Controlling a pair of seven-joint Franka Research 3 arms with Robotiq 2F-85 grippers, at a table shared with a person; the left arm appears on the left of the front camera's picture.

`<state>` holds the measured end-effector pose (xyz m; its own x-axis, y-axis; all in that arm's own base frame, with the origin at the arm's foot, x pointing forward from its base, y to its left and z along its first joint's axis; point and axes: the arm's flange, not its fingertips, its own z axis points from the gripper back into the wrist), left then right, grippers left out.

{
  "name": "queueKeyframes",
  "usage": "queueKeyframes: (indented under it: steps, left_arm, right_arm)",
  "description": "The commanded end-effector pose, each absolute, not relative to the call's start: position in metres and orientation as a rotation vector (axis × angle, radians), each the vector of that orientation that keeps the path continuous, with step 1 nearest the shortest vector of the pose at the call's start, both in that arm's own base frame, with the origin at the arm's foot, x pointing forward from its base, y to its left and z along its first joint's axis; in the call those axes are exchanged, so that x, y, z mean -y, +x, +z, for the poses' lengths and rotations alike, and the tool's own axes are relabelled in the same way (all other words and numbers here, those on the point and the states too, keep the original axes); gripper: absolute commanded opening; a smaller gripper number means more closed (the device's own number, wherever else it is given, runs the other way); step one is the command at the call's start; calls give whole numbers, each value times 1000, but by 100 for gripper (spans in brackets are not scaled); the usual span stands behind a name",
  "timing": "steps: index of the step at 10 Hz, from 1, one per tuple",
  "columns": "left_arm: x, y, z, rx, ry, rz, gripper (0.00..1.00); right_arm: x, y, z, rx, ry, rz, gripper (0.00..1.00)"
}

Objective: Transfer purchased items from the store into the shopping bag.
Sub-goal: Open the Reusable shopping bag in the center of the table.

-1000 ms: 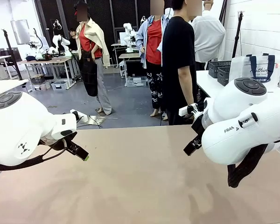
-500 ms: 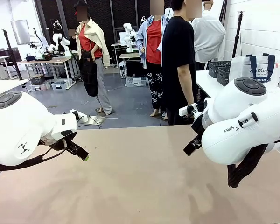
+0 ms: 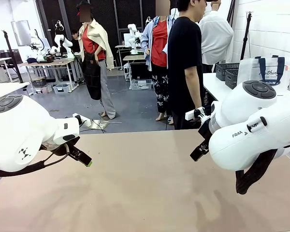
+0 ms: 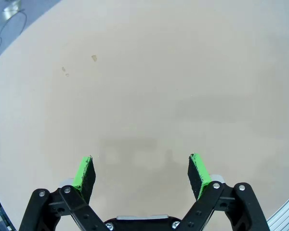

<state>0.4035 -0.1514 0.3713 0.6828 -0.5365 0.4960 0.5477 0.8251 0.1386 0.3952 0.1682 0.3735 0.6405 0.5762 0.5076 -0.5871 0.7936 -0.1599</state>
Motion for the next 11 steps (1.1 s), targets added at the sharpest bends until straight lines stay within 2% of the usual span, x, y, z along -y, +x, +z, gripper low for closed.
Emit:
queueKeyframes:
  steps: [1, 11]
  left_arm:
    - [151, 404, 371, 550, -22, -606, 100]
    - [151, 404, 371, 550, -22, -606, 100]
  right_arm:
    - [-168, 395, 373, 572, 21, 663, 100]
    - [-168, 395, 373, 572, 21, 663, 100]
